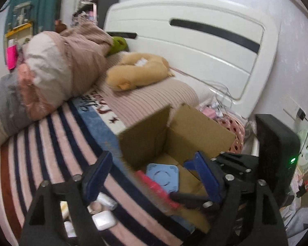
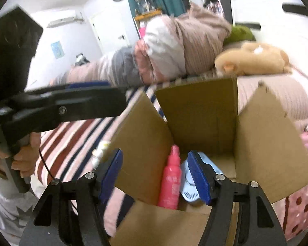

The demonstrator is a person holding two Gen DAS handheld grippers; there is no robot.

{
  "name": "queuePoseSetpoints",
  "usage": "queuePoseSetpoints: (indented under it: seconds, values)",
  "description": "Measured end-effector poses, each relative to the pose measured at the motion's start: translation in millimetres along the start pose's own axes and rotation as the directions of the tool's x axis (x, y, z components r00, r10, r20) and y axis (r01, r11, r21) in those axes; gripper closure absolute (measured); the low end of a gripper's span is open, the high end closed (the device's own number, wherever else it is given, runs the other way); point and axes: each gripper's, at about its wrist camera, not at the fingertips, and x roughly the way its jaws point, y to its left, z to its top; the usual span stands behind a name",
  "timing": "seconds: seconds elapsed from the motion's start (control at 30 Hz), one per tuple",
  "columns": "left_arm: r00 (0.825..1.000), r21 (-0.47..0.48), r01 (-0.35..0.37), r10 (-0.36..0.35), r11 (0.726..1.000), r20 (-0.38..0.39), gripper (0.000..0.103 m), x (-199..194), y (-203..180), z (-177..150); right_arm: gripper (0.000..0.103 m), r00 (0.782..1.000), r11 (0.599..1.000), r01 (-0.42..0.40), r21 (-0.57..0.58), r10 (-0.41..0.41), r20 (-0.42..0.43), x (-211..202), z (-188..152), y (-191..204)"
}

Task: Organize rigid objects
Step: 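Grasp the white lens case with the left gripper while the right gripper grasps the white earbuds case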

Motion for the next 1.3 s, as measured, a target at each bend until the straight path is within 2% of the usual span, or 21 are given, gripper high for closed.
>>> queuePoseSetpoints:
  seconds: [0.13,0.2,0.37,0.47,0.6,0.73,0.8,0.87,0.9,1.0,1.07,1.17,1.27,1.3]
  values:
    - [0.996,-0.064,-0.054,0.059,0.996,0.066,0.022,-40.7,33.6,-10.3,0.041,0.995,0.998,-0.038,-0.059,0.043,0.089,-17.3,15.0,33.6]
    - [0.989,-0.094,-0.108,0.116,0.99,0.089,0.022,-61.5,54.7,-21.8,0.041,0.991,0.992,-0.08,-0.098,0.09,0.098,-18.8,19.8,56.3]
    - [0.971,-0.148,-0.205,0.22,0.967,0.096,0.02,-91.3,105.9,-60.1,0.041,0.973,0.957,-0.23,-0.179,0.226,-0.044,10.2,20.7,115.1]
    - [0.969,-0.22,-0.225,0.242,0.949,0.054,0.02,-92.3,141.2,-90.7,0.04,0.967,0.95,-0.242,-0.2,0.218,-0.134,40.6,11.4,139.2]
    - [0.972,-0.29,-0.224,0.235,0.93,0.002,0.02,-79.5,174.4,-132.3,0.04,0.958,0.962,-0.207,-0.18,0.162,-0.236,87.0,-9.2,148.7]
    - [0.981,-0.353,-0.194,0.192,0.915,-0.04,0.02,-59.4,193.0,-164.1,0.041,0.956,0.971,-0.164,-0.177,0.112,-0.27,129.3,-29.5,139.7]
    - [0.983,-0.377,-0.182,0.177,0.908,-0.05,0.02,-50.8,198.0,-175.7,0.041,0.957,0.976,-0.075,-0.202,0.013,-0.291,148.6,-38.3,132.4]
    - [0.989,-0.396,-0.148,0.138,0.906,-0.055,0.02,-40.7,198.8,-185.8,0.041,0.948,0.976,0.051,-0.21,-0.114,-0.298,165.6,-42.3,122.0]
    - [0.992,-0.403,-0.125,0.111,0.907,-0.06,0.02,-33.1,196.9,-191.9,0.041,0.944,0.98,0.079,-0.183,-0.133,-0.302,170.8,-43.5,115.1]
    - [0.994,-0.421,-0.075,0.036,0.904,-0.101,0.02,-7.1,194.1,-206.3,0.038,0.932,0.994,0.081,-0.075,-0.103,-0.347,187.8,-49.5,96.4]
    - [0.992,-0.438,-0.048,-0.007,0.897,-0.124,0.021,8.4,192.0,-213.3,0.037,0.92,0.986,0.135,-0.094,-0.16,-0.358,197.2,-56.8,91.2]
    - [0.992,-0.446,-0.02,-0.037,0.895,-0.117,0.031,23.4,186.0,-217.1,0.037,0.929,0.99,0.129,-0.059,-0.141,-0.342,201.0,-62.2,84.3]
    - [0.993,-0.446,-0.06,0.007,0.893,-0.119,0.046,32.2,182.1,-213.4,0.037,0.941,0.992,0.119,-0.038,-0.125,-0.316,202.3,-61.8,81.3]
    - [0.992,-0.447,-0.086,0.032,0.891,-0.126,0.057,34.2,181.7,-212.5,0.038,0.94,0.992,0.12,-0.041,-0.127,-0.316,201.7,-62.4,81.1]
